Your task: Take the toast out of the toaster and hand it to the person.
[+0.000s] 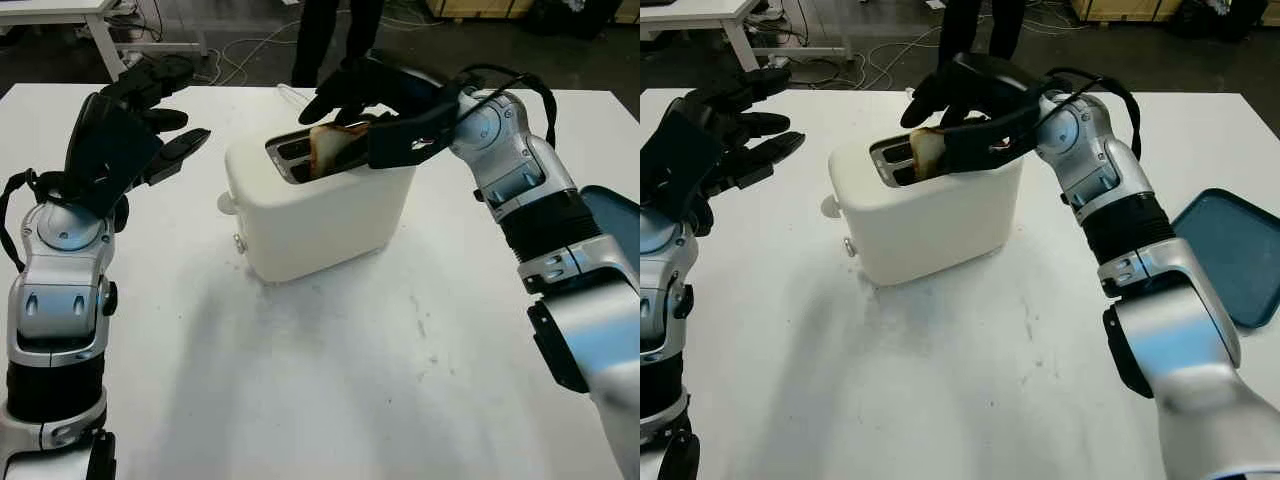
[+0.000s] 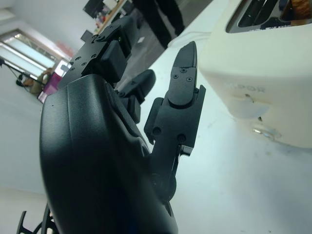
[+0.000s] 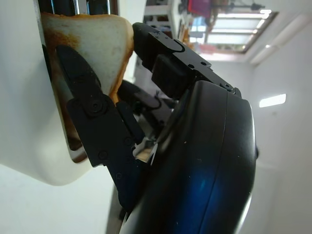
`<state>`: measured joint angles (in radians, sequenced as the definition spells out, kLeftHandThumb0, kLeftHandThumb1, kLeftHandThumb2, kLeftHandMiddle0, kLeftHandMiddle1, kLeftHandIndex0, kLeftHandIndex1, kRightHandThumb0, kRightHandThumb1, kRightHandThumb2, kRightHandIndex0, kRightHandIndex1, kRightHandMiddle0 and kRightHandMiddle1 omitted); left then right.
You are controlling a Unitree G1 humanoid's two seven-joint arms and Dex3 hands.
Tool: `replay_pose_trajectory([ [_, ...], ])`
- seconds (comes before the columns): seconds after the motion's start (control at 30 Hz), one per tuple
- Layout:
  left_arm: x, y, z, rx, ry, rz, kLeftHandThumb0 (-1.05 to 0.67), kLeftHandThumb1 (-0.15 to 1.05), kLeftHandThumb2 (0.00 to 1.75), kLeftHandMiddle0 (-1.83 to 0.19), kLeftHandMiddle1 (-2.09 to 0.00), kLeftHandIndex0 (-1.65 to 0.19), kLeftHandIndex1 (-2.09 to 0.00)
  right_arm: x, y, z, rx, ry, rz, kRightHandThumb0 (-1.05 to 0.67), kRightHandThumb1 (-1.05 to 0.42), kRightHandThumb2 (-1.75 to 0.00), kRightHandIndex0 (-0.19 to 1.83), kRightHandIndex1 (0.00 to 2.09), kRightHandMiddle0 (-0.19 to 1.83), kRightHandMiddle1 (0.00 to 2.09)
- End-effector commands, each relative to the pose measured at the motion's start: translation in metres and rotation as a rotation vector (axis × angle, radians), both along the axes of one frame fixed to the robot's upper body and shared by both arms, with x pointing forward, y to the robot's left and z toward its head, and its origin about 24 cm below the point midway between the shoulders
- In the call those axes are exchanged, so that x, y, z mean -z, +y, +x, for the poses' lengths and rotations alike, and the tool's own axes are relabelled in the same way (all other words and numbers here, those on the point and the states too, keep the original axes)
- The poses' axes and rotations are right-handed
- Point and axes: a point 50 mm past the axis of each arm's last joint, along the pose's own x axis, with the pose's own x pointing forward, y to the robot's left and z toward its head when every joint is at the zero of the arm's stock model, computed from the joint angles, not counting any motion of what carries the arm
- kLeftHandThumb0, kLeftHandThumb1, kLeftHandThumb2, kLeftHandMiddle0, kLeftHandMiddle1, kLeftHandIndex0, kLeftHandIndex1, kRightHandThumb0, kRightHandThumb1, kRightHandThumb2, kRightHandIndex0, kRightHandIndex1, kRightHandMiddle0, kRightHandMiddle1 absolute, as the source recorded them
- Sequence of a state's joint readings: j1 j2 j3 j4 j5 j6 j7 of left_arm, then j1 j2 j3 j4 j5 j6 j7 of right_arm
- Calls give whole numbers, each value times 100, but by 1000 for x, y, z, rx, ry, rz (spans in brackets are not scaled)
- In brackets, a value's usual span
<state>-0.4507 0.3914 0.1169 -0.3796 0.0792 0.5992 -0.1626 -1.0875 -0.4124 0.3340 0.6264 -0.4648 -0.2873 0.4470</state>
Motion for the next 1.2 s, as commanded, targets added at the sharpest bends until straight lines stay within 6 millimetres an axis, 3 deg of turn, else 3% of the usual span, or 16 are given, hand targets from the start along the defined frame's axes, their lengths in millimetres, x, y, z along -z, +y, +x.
replay_pose_trajectory([
  [0.0, -1, 1, -2, -12, -14, 19, -23, 92, 11, -29, -74, -46, -22, -6, -2, 0, 1, -30, -42, -37, -65, -1, 61, 85, 94, 3],
  [0.63, -2, 1, -1, -11, -19, 22, -23, 92, 9, -30, -72, -48, -19, -26, -8, -17, 13, -19, -178, -40, -67, 0, 77, 87, 107, 7],
  [1.17, -2, 2, -1, -12, -21, 19, -23, 92, 10, -29, -71, -48, -17, 1, 0, -12, -14, 48, -205, -31, -70, -1, 79, 94, 113, 10],
])
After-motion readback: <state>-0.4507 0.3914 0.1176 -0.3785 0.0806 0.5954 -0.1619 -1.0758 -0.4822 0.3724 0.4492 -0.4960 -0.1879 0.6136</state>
